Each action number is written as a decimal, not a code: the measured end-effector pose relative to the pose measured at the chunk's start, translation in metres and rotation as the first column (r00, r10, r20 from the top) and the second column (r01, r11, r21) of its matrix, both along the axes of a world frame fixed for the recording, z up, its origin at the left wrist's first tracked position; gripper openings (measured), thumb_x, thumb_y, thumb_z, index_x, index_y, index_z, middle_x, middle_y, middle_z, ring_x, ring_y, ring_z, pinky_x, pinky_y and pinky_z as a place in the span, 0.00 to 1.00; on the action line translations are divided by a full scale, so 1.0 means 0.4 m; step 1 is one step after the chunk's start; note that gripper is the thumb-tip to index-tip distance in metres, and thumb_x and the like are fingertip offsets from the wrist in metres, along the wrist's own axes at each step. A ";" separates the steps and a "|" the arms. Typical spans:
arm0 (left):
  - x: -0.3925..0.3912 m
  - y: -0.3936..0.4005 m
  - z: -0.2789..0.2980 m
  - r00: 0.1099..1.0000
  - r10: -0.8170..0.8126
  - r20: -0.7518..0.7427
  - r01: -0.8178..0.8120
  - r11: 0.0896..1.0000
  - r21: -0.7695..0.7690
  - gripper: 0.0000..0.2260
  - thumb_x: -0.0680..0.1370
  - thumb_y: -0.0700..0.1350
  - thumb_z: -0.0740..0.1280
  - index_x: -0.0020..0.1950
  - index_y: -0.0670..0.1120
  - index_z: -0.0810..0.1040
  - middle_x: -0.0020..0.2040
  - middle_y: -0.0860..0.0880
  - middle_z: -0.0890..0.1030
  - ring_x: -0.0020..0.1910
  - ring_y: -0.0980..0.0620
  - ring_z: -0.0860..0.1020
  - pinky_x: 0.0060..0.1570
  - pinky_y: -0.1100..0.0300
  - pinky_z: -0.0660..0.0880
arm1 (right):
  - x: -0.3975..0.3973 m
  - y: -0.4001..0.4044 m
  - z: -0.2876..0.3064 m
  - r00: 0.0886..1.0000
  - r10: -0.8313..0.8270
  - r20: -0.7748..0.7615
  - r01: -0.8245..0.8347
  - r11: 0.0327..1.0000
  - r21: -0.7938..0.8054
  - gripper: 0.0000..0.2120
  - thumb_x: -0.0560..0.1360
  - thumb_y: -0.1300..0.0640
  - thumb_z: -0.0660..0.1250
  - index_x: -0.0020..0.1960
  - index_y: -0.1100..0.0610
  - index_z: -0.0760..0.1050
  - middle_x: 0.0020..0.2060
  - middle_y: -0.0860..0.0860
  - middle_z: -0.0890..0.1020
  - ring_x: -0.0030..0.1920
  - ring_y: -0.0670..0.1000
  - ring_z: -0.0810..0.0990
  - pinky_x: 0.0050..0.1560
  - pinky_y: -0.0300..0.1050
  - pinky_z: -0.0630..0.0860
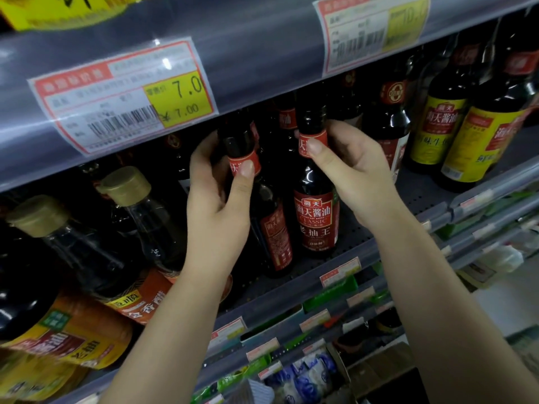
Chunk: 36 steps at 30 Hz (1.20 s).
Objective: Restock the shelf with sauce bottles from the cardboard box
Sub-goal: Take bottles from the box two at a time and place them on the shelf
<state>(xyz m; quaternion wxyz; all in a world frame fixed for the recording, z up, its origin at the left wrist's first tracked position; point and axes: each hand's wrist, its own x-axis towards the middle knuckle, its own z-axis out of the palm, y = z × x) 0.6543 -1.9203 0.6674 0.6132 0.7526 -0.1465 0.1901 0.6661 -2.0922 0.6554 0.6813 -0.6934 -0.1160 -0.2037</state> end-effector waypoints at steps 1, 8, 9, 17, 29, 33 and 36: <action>-0.001 -0.003 -0.002 1.000 -0.004 -0.004 0.004 1.000 -0.016 0.18 0.78 0.45 0.66 0.66 0.52 0.66 0.57 0.60 0.77 0.59 0.66 0.77 0.61 0.67 0.73 | -0.001 0.004 -0.003 1.000 -0.024 0.002 0.024 1.000 -0.002 0.17 0.75 0.54 0.68 0.62 0.57 0.76 0.56 0.52 0.82 0.59 0.48 0.80 0.62 0.51 0.76; 0.011 0.000 -0.020 0.997 0.073 -0.027 -0.075 0.994 -0.084 0.16 0.75 0.48 0.71 0.61 0.48 0.78 0.59 0.48 0.82 0.60 0.53 0.80 0.63 0.47 0.76 | -0.007 0.016 -0.001 0.993 -0.104 0.050 0.103 0.994 0.023 0.15 0.73 0.58 0.71 0.59 0.58 0.76 0.52 0.50 0.83 0.54 0.45 0.82 0.54 0.39 0.77; 0.008 0.001 -0.019 0.999 0.035 -0.018 -0.036 0.997 -0.066 0.16 0.76 0.47 0.69 0.63 0.46 0.78 0.59 0.48 0.82 0.61 0.53 0.79 0.64 0.47 0.75 | -0.007 0.014 0.000 0.995 -0.089 0.046 0.088 0.996 0.029 0.14 0.73 0.59 0.70 0.59 0.58 0.77 0.52 0.50 0.83 0.54 0.45 0.82 0.54 0.40 0.77; 0.006 -0.016 -0.024 0.994 -0.110 0.013 0.109 0.994 0.013 0.18 0.78 0.52 0.63 0.68 0.54 0.68 0.66 0.50 0.75 0.68 0.54 0.73 0.70 0.50 0.70 | -0.007 0.015 -0.005 0.997 -0.057 0.052 0.055 0.997 0.054 0.14 0.76 0.59 0.67 0.61 0.60 0.77 0.54 0.52 0.83 0.57 0.48 0.81 0.59 0.45 0.77; 0.028 -0.006 -0.031 1.000 0.004 0.025 -0.002 0.997 -0.078 0.17 0.77 0.47 0.68 0.66 0.44 0.76 0.61 0.48 0.81 0.63 0.52 0.78 0.66 0.46 0.73 | -0.011 0.024 -0.010 0.996 -0.082 0.033 0.079 0.993 0.091 0.15 0.75 0.58 0.68 0.61 0.57 0.76 0.56 0.51 0.83 0.58 0.48 0.80 0.62 0.50 0.76; 0.036 -0.010 -0.046 0.999 0.012 0.049 -0.008 0.997 -0.074 0.20 0.77 0.52 0.67 0.66 0.45 0.75 0.61 0.45 0.80 0.64 0.48 0.77 0.65 0.43 0.72 | -0.011 0.025 -0.012 0.996 -0.086 0.035 0.082 0.993 0.088 0.15 0.75 0.58 0.68 0.62 0.57 0.76 0.56 0.51 0.82 0.59 0.48 0.80 0.62 0.51 0.76; 0.041 -0.009 -0.052 0.997 -0.003 0.075 0.009 0.997 -0.079 0.20 0.77 0.52 0.66 0.66 0.45 0.75 0.61 0.45 0.80 0.64 0.48 0.77 0.66 0.43 0.72 | -0.011 0.027 -0.011 0.996 -0.086 0.035 0.084 0.994 0.076 0.16 0.76 0.58 0.68 0.63 0.58 0.75 0.57 0.52 0.82 0.59 0.48 0.80 0.62 0.50 0.76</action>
